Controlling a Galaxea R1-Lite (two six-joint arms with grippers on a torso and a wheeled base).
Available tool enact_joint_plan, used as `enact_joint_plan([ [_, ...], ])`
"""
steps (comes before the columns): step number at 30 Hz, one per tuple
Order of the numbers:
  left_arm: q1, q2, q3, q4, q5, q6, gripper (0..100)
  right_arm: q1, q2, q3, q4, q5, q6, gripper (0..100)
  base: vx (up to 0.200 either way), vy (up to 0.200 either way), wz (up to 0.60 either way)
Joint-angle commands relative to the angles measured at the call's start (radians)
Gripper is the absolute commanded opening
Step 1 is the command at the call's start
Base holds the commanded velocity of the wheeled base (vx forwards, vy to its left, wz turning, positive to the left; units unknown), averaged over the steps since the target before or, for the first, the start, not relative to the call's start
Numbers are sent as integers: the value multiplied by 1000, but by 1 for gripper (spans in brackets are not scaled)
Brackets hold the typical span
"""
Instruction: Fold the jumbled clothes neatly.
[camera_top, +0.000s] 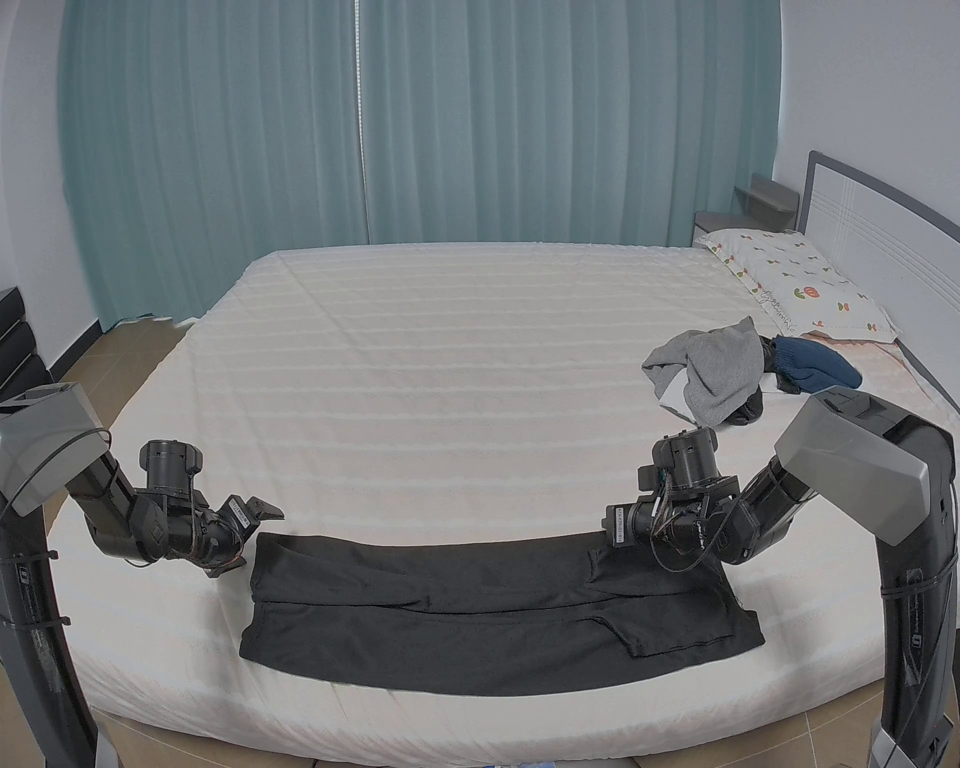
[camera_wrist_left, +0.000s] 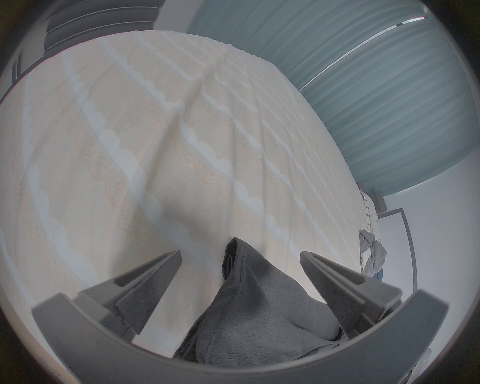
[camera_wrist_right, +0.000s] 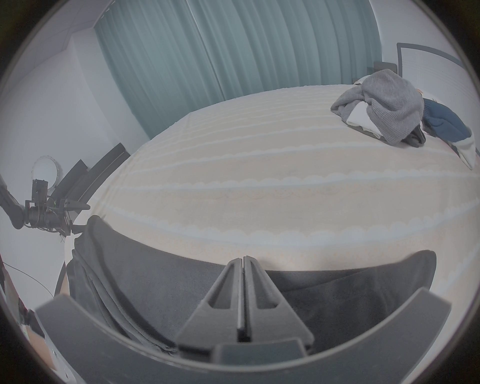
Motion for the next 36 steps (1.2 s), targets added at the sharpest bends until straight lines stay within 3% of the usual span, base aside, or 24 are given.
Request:
enact_joint_plan([
  [1,0,3,0,-1,0,0,100,11,22,-19,-1,-6,0,0,0,0,0],
  [6,0,1,0,-1,0,0,100,13,35,-36,-6,-35,-1,0,0,0,0],
  [7,0,3,0,-1,0,0,100,10,30,-28,-12,-34,-1,100,0,0,0],
  [24,0,3,0,-1,0,0,100,25,-14,78,-42,-24,-4,100,0,0,0],
  [25,0,1,0,-1,0,0,100,25,-13,83,-42,-24,-9,0,0,0,0],
  [36,0,1,0,-1,0,1,100,25,-2,86,-67,-26,-35,0,0,0,0],
])
